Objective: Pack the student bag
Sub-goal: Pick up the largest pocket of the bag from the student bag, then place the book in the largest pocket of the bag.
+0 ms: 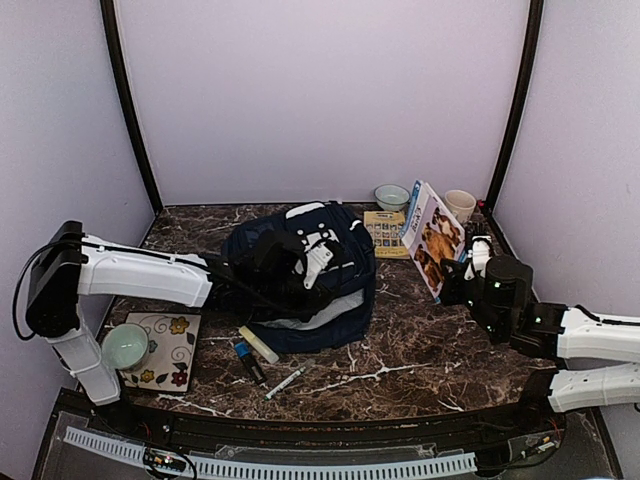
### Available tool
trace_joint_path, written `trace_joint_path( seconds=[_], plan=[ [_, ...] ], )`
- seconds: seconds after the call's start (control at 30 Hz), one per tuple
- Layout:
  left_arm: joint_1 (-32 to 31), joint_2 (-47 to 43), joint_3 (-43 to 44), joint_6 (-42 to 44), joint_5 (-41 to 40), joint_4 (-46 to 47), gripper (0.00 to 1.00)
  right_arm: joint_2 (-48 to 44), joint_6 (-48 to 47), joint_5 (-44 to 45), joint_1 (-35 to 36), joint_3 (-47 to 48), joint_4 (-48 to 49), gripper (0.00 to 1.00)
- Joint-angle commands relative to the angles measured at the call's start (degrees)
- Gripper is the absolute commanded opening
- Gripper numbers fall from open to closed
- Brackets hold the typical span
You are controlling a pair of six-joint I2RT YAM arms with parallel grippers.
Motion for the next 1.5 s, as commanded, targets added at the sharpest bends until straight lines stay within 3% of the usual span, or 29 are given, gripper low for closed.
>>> trace_joint_path(
  seconds=[0.0, 0.23, 0.5, 0.93, 1.33, 1.47],
  plan=[
    [0.52, -7.48, -1.46, -2.04, -4.15, 6.37, 0.0, -0.46, -1.01, -0.62, -0.05, -0.81, 5.98, 0.0],
    [1.59, -10.6, -3.32, -2.64, -2.77, 7.98, 0.0, -1.69, -1.86, -5.92, -0.05, -2.25, 8.22, 0.0],
    [6.37, -12.83, -3.33, -2.94, 4.87, 9.54, 0.0, -2.72, 0.42, -11.65, 0.01, -2.49, 8.64, 0.0],
    [10.63, -11.99, -1.36, -4.56, 13.61, 15.24, 0.0, -1.14, 7.28, -28.09, 0.07, -3.16, 13.3, 0.0],
    [10.65, -8.4, 3.94, -6.83, 16.43, 18.12, 0.0, 8.0, 16.67, -35.34, 0.35, -4.23, 22.73, 0.0],
    [10.65, -7.65, 5.71, -6.24, 14.03, 18.45, 0.0, 5.19, 18.59, -29.24, 0.43, -3.59, 15.32, 0.0]
  ],
)
